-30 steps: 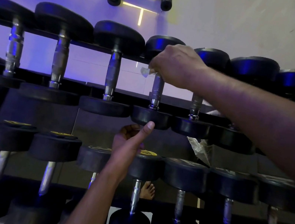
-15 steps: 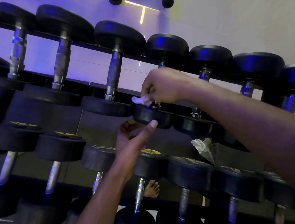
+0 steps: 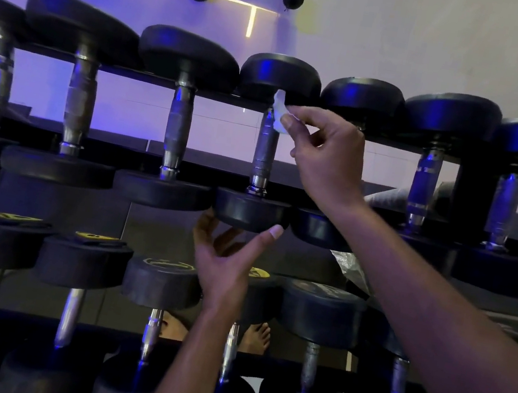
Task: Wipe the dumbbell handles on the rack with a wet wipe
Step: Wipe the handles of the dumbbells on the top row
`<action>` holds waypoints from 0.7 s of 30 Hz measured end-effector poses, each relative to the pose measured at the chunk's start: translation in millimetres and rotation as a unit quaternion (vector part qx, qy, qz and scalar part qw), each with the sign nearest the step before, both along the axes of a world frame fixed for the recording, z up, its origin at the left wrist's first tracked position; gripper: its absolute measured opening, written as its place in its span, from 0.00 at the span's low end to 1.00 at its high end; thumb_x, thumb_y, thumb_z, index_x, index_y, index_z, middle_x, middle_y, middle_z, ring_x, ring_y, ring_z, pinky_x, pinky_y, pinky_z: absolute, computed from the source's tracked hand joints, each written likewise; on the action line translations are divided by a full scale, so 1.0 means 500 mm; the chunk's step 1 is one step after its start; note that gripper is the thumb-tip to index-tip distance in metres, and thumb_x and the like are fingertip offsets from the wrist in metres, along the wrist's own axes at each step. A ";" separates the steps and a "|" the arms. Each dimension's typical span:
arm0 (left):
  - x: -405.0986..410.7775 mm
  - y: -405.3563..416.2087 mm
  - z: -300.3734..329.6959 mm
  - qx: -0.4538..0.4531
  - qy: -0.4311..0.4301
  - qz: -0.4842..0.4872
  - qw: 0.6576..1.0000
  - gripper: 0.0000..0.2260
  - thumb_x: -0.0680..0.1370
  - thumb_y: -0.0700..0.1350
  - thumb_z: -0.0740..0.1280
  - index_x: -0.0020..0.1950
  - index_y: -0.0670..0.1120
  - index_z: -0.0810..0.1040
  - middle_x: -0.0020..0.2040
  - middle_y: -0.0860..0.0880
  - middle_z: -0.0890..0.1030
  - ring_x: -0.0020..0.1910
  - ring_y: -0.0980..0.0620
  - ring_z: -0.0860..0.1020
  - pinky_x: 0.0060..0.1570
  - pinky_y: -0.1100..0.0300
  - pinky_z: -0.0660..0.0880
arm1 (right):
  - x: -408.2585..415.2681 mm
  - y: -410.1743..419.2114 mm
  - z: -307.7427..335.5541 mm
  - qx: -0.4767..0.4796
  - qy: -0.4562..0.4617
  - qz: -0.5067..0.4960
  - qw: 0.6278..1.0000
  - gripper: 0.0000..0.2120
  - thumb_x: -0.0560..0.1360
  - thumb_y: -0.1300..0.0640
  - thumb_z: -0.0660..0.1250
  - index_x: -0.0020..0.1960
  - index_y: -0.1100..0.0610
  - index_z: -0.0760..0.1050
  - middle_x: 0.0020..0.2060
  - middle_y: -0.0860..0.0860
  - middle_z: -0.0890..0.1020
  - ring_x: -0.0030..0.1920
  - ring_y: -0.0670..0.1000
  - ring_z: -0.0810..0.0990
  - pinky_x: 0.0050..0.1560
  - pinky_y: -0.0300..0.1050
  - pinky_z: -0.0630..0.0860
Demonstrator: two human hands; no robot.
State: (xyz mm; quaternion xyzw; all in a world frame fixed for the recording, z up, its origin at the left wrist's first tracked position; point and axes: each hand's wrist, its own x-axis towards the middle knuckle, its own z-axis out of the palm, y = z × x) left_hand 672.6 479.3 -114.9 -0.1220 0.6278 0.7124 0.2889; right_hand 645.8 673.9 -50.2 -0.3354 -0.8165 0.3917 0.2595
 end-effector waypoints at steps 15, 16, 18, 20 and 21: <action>-0.023 -0.013 -0.016 0.165 -0.292 -0.030 0.942 0.47 0.57 0.73 0.85 0.63 0.43 0.80 0.56 0.41 0.82 0.48 0.46 0.86 0.47 0.56 0.82 | -0.025 0.012 -0.033 0.131 -0.016 -0.050 0.990 0.08 0.81 0.48 0.70 0.53 0.49 0.87 0.45 0.43 0.85 0.39 0.46 0.82 0.41 0.48 0.79; -0.021 -0.018 -0.011 0.141 -0.270 -0.037 0.952 0.48 0.58 0.73 0.84 0.66 0.44 0.79 0.58 0.41 0.83 0.52 0.46 0.86 0.50 0.54 0.81 | -0.030 0.013 -0.033 0.100 0.001 -0.057 0.993 0.06 0.80 0.50 0.72 0.51 0.50 0.87 0.43 0.44 0.84 0.38 0.46 0.82 0.41 0.48 0.79; -0.019 -0.026 0.001 0.084 -0.212 -0.060 0.972 0.52 0.57 0.74 0.84 0.72 0.43 0.80 0.65 0.40 0.85 0.59 0.46 0.86 0.56 0.53 0.80 | -0.040 0.007 -0.032 0.056 0.009 -0.070 0.996 0.04 0.78 0.52 0.74 0.49 0.50 0.87 0.41 0.45 0.84 0.37 0.46 0.83 0.40 0.44 0.77; -0.023 -0.025 0.012 0.044 -0.163 -0.089 0.982 0.51 0.60 0.71 0.83 0.75 0.43 0.79 0.69 0.41 0.84 0.64 0.45 0.85 0.59 0.52 0.80 | -0.047 0.001 -0.030 0.047 -0.002 -0.077 0.996 0.03 0.77 0.51 0.75 0.49 0.49 0.87 0.41 0.45 0.84 0.39 0.46 0.83 0.40 0.42 0.76; -0.026 -0.023 0.017 0.032 -0.146 -0.102 0.983 0.47 0.63 0.69 0.82 0.74 0.43 0.80 0.68 0.41 0.85 0.65 0.45 0.85 0.60 0.52 0.79 | -0.049 0.000 -0.028 0.047 -0.006 -0.074 0.996 0.04 0.76 0.50 0.75 0.48 0.49 0.87 0.41 0.45 0.84 0.39 0.45 0.82 0.41 0.43 0.77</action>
